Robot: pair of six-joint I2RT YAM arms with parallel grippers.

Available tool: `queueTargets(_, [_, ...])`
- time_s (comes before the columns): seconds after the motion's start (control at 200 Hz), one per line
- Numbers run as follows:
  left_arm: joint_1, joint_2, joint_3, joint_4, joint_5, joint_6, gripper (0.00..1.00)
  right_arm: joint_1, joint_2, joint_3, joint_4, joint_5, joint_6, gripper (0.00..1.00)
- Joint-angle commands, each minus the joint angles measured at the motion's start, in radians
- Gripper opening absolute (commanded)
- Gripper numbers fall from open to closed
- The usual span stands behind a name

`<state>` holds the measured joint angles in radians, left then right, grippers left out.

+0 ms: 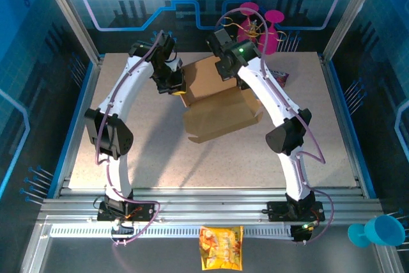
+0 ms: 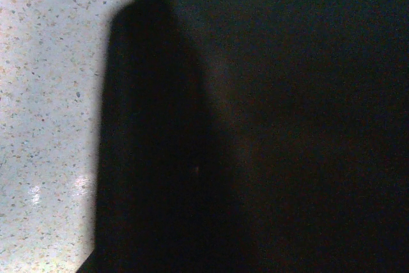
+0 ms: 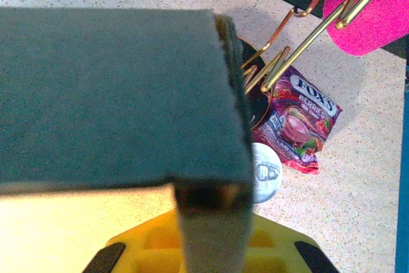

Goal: Fold the paper box

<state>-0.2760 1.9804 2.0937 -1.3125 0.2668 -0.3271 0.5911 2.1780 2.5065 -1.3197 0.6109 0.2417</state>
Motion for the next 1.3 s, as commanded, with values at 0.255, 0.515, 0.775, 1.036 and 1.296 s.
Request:
queueTargets(0.255, [0.002,-0.002,0.019,-0.069,-0.155,-0.077,0.0,0.018,0.019,0.072,-0.111,0.099,0.035,0.0])
queueTargets(0.515, [-0.06,-0.008,-0.021,-0.046,-0.387,-0.16,0.0,0.046,0.028,0.071,-0.156,0.105,0.13,0.0])
queueTargets(0.775, [-0.097,-0.053,-0.098,0.046,-0.474,-0.192,0.0,0.08,0.031,0.066,-0.154,0.091,0.19,0.0])
queueTargets(1.036, [-0.052,-0.179,-0.274,0.28,-0.217,-0.172,0.5,0.079,-0.016,-0.025,-0.067,0.024,0.159,0.0])
queueTargets(1.296, [-0.014,-0.237,-0.303,0.33,-0.123,-0.147,0.65,0.07,-0.011,-0.032,-0.062,0.003,0.154,0.0])
